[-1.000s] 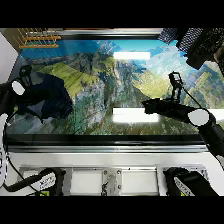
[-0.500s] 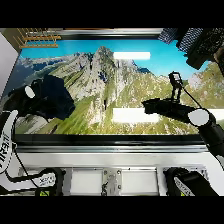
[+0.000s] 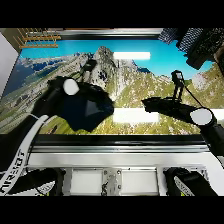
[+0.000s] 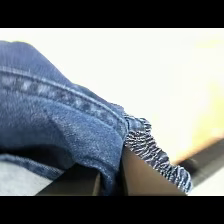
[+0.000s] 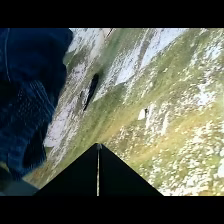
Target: Fold the clothes and pants, and hang the long-sleeved shirts on hangers.
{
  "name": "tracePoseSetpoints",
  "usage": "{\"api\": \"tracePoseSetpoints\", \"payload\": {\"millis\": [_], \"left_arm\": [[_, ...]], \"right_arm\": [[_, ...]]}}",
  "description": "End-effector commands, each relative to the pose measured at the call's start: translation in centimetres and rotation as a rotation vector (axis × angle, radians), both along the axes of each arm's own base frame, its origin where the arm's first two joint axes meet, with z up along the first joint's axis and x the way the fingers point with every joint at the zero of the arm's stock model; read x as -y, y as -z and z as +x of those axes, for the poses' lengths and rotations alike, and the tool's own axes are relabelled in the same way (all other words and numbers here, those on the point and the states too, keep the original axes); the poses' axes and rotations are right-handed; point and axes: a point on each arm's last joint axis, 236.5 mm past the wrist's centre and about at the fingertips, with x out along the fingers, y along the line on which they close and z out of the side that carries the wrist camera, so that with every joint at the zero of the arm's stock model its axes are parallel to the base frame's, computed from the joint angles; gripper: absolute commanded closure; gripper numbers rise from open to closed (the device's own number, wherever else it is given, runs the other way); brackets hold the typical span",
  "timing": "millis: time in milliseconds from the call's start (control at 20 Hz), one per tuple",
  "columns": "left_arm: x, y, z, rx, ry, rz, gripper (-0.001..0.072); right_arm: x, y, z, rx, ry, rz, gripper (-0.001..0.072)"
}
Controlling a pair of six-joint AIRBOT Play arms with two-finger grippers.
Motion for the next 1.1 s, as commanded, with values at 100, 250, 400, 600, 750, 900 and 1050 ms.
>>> {"api": "tracePoseSetpoints", "payload": {"millis": [100,250,400,600,750,900,1050], "left_arm": [[7.7,-1.5,-1.1,0.088,0.097,0.04,0.0027],[1.3,0.0,1.0,-0.017,-0.087,0.077,0.0043],[-7.1,4.3,-0.8,-0.16,-0.274,0.128,0.0042],[-11.9,11.0,-7.3,-0.423,-0.45,0.053,0.0042],[-10.9,14.4,-9.9,-0.502,-0.476,-0.053,0.0042],[-8.4,16.0,-10.4,-0.559,-0.446,-0.164,0.0043],[-6.1,16.7,-10.3,-0.601,-0.367,-0.183,0.0043]], "right_arm": [[7.8,0.3,0.7,0.015,0.126,-0.138,0.0678],[10.0,1.7,-0.9,-0.081,0.142,-0.136,0.0677],[10.1,2.4,-1.8,-0.129,0.128,-0.13,0.0678],[10.0,2.4,-1.9,-0.132,0.123,-0.129,0.0678],[10.0,2.4,-1.9,-0.132,0.123,-0.129,0.0677],[10.0,2.5,-1.9,-0.135,0.122,-0.128,0.0678],[10.0,2.5,-1.9,-0.135,0.122,-0.128,0.0678]]}}
